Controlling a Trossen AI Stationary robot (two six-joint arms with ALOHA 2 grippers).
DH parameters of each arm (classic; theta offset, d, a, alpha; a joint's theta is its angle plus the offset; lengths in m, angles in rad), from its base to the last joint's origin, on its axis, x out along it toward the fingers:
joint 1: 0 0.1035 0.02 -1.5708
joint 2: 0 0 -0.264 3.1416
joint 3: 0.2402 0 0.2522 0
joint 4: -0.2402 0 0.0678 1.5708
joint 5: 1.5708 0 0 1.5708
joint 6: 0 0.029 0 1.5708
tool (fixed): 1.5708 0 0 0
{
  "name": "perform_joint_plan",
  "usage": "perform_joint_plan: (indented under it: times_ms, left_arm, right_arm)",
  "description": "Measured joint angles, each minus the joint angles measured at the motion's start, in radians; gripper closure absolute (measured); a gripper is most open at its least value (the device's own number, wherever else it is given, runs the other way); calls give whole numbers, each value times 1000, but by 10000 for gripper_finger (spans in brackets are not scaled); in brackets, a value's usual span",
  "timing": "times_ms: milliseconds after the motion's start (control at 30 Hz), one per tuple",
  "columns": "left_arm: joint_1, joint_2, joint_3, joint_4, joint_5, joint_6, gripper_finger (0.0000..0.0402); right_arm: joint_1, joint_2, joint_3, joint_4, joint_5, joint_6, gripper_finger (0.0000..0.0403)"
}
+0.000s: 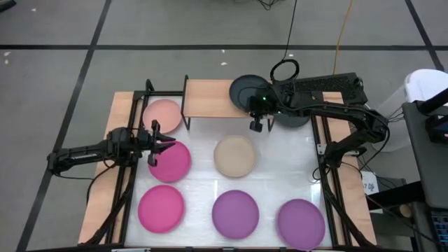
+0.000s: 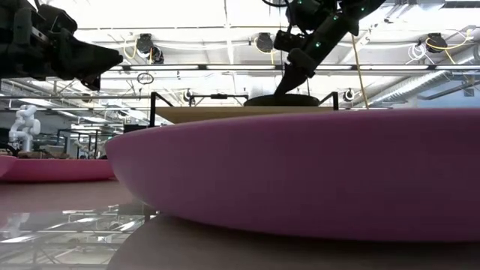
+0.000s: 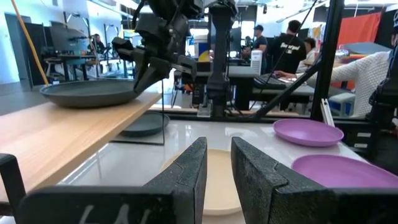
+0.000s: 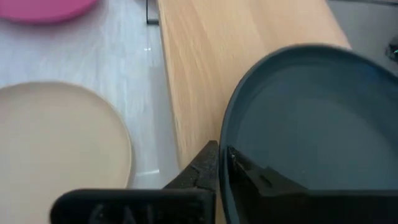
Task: Place and stack plates onto a shelf
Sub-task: Put the bottom black plate on the shelf, then stack the top pink plate on the black plate on the shelf
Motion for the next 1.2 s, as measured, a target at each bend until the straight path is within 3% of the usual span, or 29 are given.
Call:
perform_joint_plan:
  times_ms: [567,967,1100,1200]
  left_arm:
    - [0,0,0,1,0,0,323]
    - [0,0,12,21,-2,-4,323]
    - [0,20,106,-115,-19,41,323]
    - [0,84,203,-282,-89,64,323]
  right_arm:
    - [35,-54,0,30,-24,50,236]
    - [199,-322,-1,29,-25,95,225]
    - [293,-396,-1,36,-25,81,229]
    - [347,-432,-1,60,-21,77,229]
